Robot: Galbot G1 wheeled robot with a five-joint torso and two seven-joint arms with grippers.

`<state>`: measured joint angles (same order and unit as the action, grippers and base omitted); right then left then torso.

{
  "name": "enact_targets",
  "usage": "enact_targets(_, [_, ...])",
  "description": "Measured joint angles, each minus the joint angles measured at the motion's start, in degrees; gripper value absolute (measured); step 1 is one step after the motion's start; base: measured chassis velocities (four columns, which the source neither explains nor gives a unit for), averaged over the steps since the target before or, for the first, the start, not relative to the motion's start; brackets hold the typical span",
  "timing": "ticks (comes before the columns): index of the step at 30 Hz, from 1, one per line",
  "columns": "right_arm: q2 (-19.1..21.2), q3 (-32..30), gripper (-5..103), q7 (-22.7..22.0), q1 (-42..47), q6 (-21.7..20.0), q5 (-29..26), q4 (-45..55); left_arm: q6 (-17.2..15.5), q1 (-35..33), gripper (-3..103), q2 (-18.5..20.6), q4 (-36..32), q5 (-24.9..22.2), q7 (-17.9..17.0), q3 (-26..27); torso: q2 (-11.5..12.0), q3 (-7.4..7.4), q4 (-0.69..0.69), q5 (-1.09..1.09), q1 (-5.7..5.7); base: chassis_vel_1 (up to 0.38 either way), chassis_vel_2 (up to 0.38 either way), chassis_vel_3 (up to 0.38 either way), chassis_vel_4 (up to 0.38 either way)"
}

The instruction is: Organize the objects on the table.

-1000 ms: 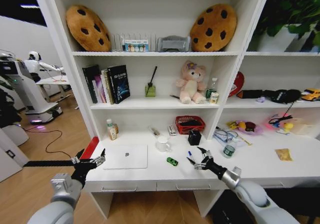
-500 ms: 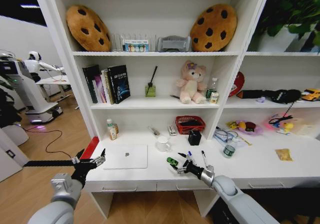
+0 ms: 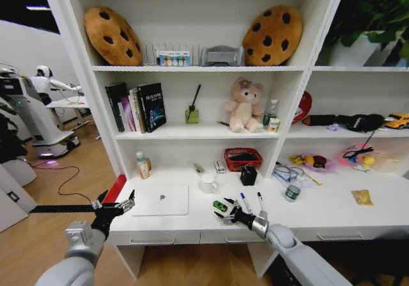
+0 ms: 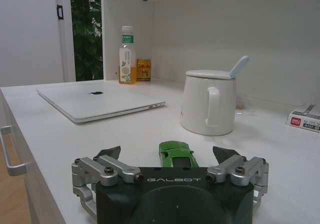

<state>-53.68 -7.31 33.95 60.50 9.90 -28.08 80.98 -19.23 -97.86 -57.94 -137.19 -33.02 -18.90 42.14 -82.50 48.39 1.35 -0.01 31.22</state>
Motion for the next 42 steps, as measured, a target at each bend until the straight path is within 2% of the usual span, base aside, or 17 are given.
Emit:
enact_targets(3, [-0.4,-0.3,96,-0.2,0.1,0.0,0.8,-0.4,0.0,0.0,100,0.0,0.0,0.0,0.0,0.0,0.0,0.00,0.00,0.01,0.00,0.000,0.000,0.000,0.000])
enact_targets(5, [-0.5,-0.5,86,-0.3,0.4,-0.3,1.1,-0.5,0.0,0.0,100,0.0,0.0,0.0,0.0,0.0,0.0,0.00,0.00,0.00,0.00,0.000,0.000,0.000,0.000])
enact_targets(8, [-0.6,-0.5,81,-0.3,0.4,-0.3,1.2,-0.7,0.0,0.0,100,0.0,0.0,0.0,0.0,0.0,0.0,0.00,0.00,0.00,0.00,0.000,0.000,0.000,0.000])
enact_targets(9, [-0.7,-0.5,75,-0.3,0.4,-0.4,1.3,-0.9,0.0,0.0,100,0.0,0.0,0.0,0.0,0.0,0.0,0.00,0.00,0.00,0.00,0.000,0.000,0.000,0.000])
enact_targets(10, [-0.9,-0.5,64,-0.3,0.2,-0.5,1.3,-1.5,0.0,0.0,100,0.0,0.0,0.0,0.0,0.0,0.0,0.00,0.00,0.01,0.00,0.000,0.000,0.000,0.000])
enact_targets(11, [-0.9,-0.5,64,-0.3,0.2,-0.5,1.3,-1.5,0.0,0.0,100,0.0,0.0,0.0,0.0,0.0,0.0,0.00,0.00,0.01,0.00,0.000,0.000,0.000,0.000])
enact_targets(12, [-1.0,-0.4,59,-0.3,-0.1,-0.4,1.4,-1.9,0.0,0.0,100,0.0,0.0,0.0,0.0,0.0,0.0,0.00,0.00,0.00,0.00,0.000,0.000,0.000,0.000])
enact_targets(14, [-1.1,-0.3,59,-0.2,-0.4,-0.4,1.4,-2.2,0.0,0.0,100,0.0,0.0,0.0,0.0,0.0,0.0,0.00,-0.01,0.00,0.00,0.000,0.000,0.000,0.000])
enact_targets(15, [-1.1,-0.2,47,0.0,-0.7,-0.4,1.4,-2.6,0.0,0.0,100,0.0,0.0,0.0,0.0,0.0,0.0,0.00,0.00,0.00,0.00,0.000,0.000,0.000,0.000])
enact_targets(17, [-1.2,-0.1,47,0.2,-0.9,-0.4,1.5,-2.8,0.0,0.0,100,0.0,0.0,0.0,0.0,0.0,0.0,0.00,-0.01,0.00,0.00,0.000,0.000,0.000,0.000])
enact_targets(18, [-1.2,-0.1,37,0.5,-1.0,-0.4,1.5,-3.0,0.0,0.0,100,0.0,0.0,0.0,0.0,0.0,0.0,0.00,0.00,0.00,0.00,0.000,0.000,0.000,0.000])
enact_targets(25, [-0.9,-0.9,37,0.7,-0.6,-0.7,1.6,-2.1,0.0,0.0,100,0.0,0.0,0.0,0.0,0.0,0.0,0.01,-0.02,0.02,0.00,0.000,0.000,0.000,0.000])
enact_targets(30, [0.8,-4.4,37,0.5,0.4,-1.0,0.3,2.6,0.0,0.0,100,0.0,0.0,0.0,0.0,0.0,0.0,0.00,0.01,0.02,0.00,0.000,0.000,0.000,0.000])
enact_targets(36, [7.0,-8.6,37,-1.6,-2.7,-4.7,-7.7,13.5,0.0,0.0,100,0.0,0.0,0.0,0.0,0.0,0.0,0.00,0.00,0.00,0.00,0.000,0.000,0.000,0.000])
enact_targets(39, [9.3,-8.2,37,-2.5,-6.6,-6.5,-11.5,15.5,0.0,0.0,100,0.0,0.0,0.0,0.0,0.0,0.0,0.00,0.02,0.00,0.00,0.000,0.000,0.000,0.000])
enact_targets(41, [11.2,-4.7,37,-3.4,-14.7,-8.5,-16.2,15.2,0.0,0.0,100,0.0,0.0,0.0,0.0,0.0,0.0,0.00,0.02,0.01,0.00,0.000,0.000,0.000,0.000])
enact_targets(42, [11.2,-4.7,37,-3.4,-14.7,-8.5,-16.2,15.2,0.0,0.0,100,0.0,0.0,0.0,0.0,0.0,0.0,0.00,0.02,0.01,0.00,0.000,0.000,0.000,0.000])
